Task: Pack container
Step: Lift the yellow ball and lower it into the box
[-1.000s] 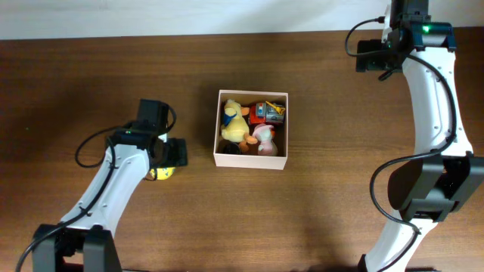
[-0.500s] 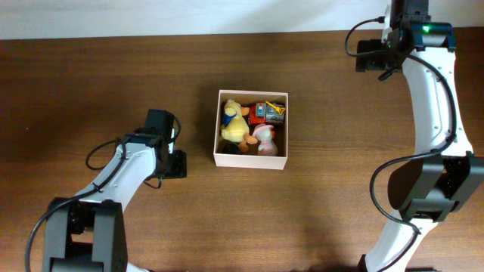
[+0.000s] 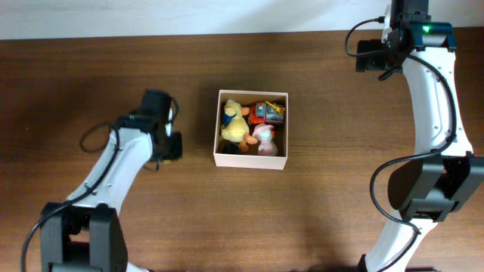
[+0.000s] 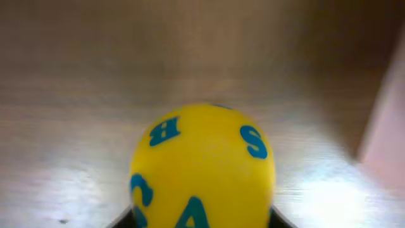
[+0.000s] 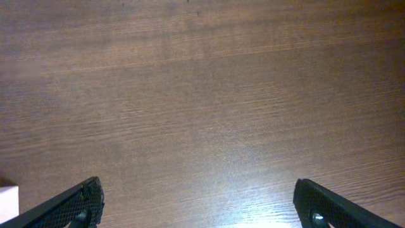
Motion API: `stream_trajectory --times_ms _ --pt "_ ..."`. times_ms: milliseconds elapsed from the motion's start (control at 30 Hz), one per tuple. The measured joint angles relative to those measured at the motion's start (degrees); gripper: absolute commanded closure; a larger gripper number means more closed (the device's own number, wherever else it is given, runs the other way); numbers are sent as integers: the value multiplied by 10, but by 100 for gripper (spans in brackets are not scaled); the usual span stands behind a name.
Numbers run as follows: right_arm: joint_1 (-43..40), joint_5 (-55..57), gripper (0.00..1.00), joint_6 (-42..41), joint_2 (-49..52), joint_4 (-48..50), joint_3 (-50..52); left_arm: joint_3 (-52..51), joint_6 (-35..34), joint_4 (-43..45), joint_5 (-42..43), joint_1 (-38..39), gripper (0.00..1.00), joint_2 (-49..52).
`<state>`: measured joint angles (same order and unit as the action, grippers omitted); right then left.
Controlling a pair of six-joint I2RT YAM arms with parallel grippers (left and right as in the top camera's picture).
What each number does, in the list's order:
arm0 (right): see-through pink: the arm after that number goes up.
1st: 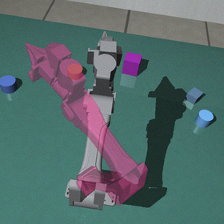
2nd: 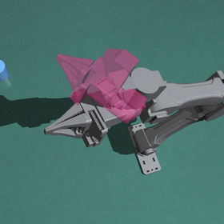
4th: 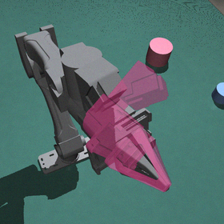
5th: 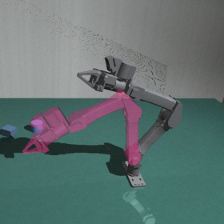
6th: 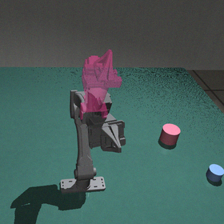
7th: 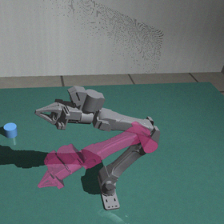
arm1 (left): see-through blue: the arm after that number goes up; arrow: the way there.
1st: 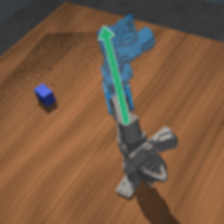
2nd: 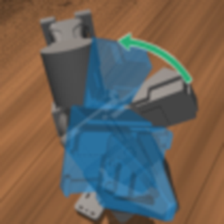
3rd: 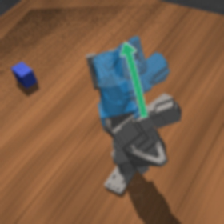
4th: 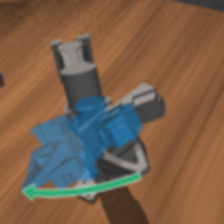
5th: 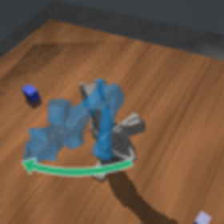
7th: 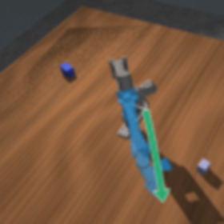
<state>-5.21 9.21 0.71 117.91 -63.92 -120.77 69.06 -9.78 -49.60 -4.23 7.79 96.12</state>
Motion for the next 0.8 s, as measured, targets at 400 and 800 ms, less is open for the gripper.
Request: stream_trajectory --times_ms 400,800 --pt "0 0 1 0 0 0 0 174 1 -54 135 27 79 0" --pt "0 0 1 0 0 0 0 194 -3 -15 173 106 79 0"
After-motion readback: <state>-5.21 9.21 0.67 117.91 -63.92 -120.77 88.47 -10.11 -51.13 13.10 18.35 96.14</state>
